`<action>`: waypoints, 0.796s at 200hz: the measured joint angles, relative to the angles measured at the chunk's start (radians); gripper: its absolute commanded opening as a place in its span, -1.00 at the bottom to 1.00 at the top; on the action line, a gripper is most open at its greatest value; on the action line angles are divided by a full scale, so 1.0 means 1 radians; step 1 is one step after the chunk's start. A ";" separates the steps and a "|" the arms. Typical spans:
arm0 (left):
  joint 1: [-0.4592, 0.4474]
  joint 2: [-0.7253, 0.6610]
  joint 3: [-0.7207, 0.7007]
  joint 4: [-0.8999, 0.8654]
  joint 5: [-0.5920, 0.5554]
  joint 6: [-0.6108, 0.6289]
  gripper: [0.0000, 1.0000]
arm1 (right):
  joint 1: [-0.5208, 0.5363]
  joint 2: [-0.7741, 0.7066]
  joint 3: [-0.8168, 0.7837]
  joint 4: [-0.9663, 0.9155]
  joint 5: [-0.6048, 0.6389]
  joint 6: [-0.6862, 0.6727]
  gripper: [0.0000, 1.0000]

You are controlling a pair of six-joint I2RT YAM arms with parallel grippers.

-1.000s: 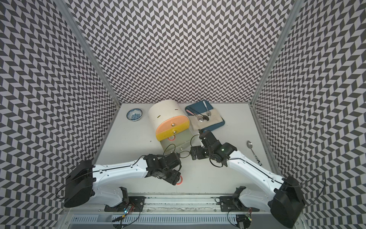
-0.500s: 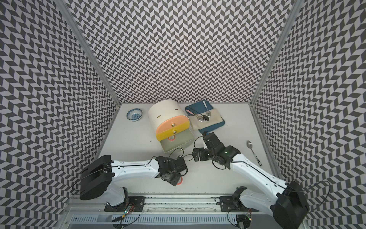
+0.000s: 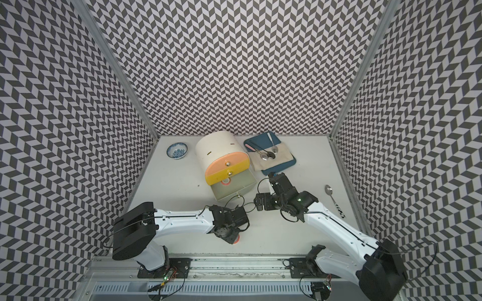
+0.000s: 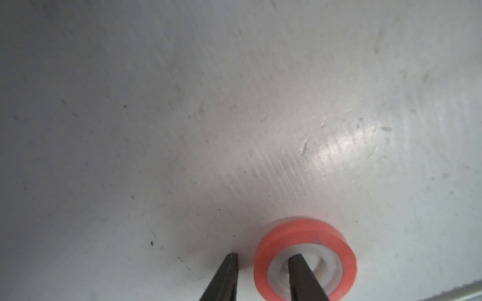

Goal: Place the transparent tape into the drawer according to color
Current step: Pick up the tape at the center of the board.

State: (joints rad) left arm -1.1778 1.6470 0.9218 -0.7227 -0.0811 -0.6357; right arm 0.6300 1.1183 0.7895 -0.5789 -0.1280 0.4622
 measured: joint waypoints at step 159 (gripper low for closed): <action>0.013 0.005 0.047 -0.045 -0.008 0.015 -1.00 | -0.018 -0.007 -0.025 0.014 -0.027 -0.001 0.98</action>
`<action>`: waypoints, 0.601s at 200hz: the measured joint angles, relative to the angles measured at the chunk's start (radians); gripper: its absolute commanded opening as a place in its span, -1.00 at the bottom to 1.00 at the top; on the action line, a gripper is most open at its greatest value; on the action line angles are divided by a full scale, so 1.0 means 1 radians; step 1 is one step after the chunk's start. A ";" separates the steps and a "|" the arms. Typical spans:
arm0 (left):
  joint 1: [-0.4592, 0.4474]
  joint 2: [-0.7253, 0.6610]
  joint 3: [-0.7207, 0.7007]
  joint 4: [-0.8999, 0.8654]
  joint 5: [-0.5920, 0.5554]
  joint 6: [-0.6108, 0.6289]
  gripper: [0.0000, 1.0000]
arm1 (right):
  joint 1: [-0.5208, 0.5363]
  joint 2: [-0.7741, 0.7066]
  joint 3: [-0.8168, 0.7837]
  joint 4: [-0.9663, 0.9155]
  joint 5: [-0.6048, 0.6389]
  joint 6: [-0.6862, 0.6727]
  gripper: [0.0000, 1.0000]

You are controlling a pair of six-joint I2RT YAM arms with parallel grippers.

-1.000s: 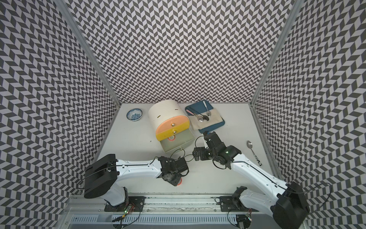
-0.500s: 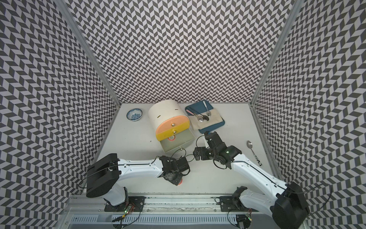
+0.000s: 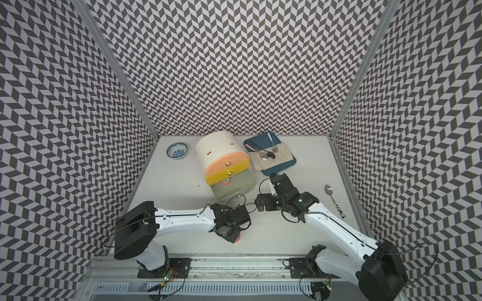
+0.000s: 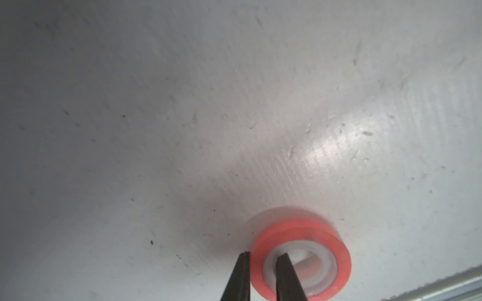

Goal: Place the transparent tape into the drawer according to color
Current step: Pick up the tape at the center of the board.

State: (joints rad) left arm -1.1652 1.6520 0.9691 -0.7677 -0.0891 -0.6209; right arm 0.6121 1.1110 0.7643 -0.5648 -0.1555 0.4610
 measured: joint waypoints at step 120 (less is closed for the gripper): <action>0.163 -0.164 0.258 -0.140 -0.143 0.064 -1.00 | 0.000 -0.007 -0.010 0.020 -0.018 0.011 0.98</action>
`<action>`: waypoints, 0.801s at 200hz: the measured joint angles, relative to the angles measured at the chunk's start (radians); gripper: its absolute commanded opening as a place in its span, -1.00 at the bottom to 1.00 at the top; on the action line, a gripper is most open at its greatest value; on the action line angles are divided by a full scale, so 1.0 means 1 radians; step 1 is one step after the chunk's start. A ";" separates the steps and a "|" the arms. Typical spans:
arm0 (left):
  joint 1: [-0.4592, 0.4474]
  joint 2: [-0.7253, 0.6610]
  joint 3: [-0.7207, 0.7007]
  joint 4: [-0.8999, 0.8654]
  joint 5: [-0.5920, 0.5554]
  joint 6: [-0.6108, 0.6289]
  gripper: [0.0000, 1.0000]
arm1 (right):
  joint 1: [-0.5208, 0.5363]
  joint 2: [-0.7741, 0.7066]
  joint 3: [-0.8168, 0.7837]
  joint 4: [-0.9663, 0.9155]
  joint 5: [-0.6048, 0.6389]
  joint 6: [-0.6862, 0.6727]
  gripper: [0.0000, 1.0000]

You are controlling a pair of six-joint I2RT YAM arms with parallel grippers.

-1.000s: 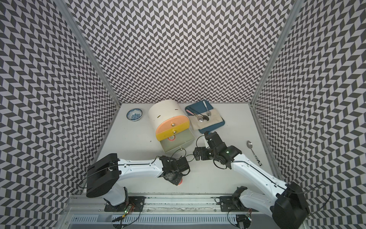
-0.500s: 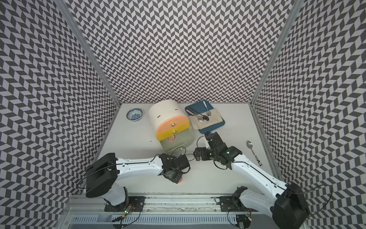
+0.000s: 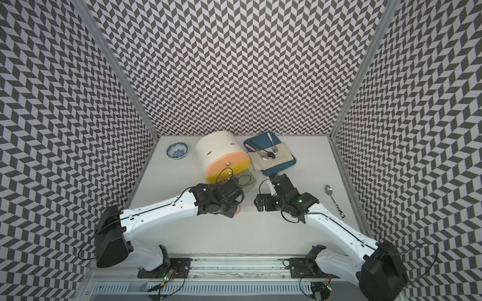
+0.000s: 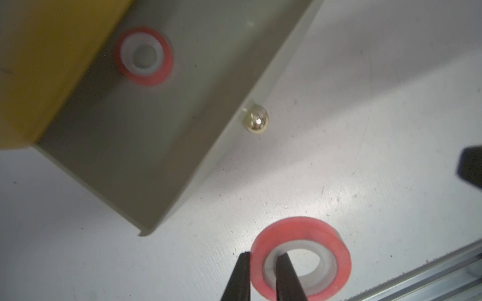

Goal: Place the transparent tape into the drawer according to color
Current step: Pick up the tape at the center of the board, then place the tape in the drawer.

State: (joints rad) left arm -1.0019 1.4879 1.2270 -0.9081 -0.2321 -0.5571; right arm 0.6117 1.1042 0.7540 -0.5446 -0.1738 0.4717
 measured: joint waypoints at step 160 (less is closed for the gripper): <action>0.126 0.064 -0.032 0.121 -0.284 0.081 -0.98 | -0.002 -0.006 -0.008 0.032 -0.026 0.031 0.99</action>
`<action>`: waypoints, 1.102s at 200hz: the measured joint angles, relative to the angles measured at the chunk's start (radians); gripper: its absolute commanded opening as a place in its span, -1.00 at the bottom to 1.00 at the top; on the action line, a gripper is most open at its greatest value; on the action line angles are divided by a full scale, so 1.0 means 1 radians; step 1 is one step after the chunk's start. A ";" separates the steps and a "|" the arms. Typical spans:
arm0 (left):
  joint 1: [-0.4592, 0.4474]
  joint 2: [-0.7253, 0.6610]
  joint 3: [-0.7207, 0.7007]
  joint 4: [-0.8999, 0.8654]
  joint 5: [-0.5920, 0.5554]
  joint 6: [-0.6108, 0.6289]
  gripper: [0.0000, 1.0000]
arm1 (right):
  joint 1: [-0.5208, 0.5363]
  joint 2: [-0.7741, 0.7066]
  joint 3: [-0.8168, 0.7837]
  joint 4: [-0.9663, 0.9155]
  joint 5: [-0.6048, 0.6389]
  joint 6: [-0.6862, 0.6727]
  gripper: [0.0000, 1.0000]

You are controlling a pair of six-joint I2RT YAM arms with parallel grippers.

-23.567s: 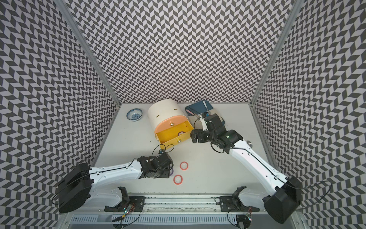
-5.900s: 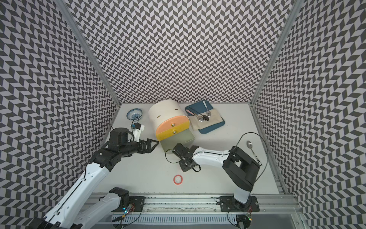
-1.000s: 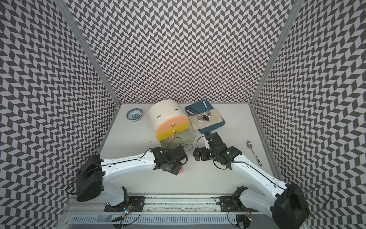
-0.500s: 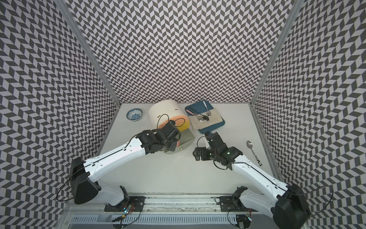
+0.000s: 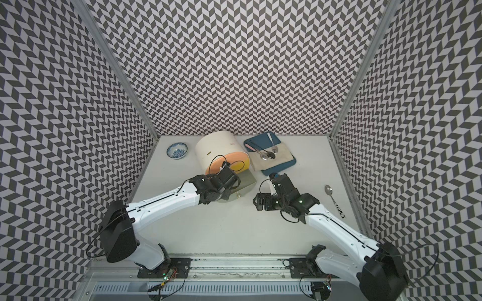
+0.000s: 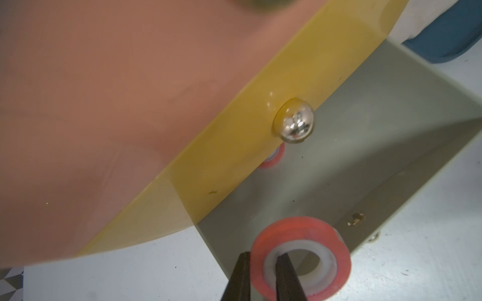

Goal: Place the transparent tape into the drawer according to color
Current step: Place the tape in the drawer.

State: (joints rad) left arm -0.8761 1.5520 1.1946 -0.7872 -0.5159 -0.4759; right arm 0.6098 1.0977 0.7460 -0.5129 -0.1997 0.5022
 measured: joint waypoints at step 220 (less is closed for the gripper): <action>0.211 -0.344 0.113 0.109 0.274 0.095 1.00 | 0.001 0.033 -0.099 0.317 -0.248 0.022 0.88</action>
State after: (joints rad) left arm -0.6647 1.2079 1.3075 -0.6781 -0.2417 -0.3813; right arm 0.6109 1.1309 0.6468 -0.1955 -0.4477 0.5243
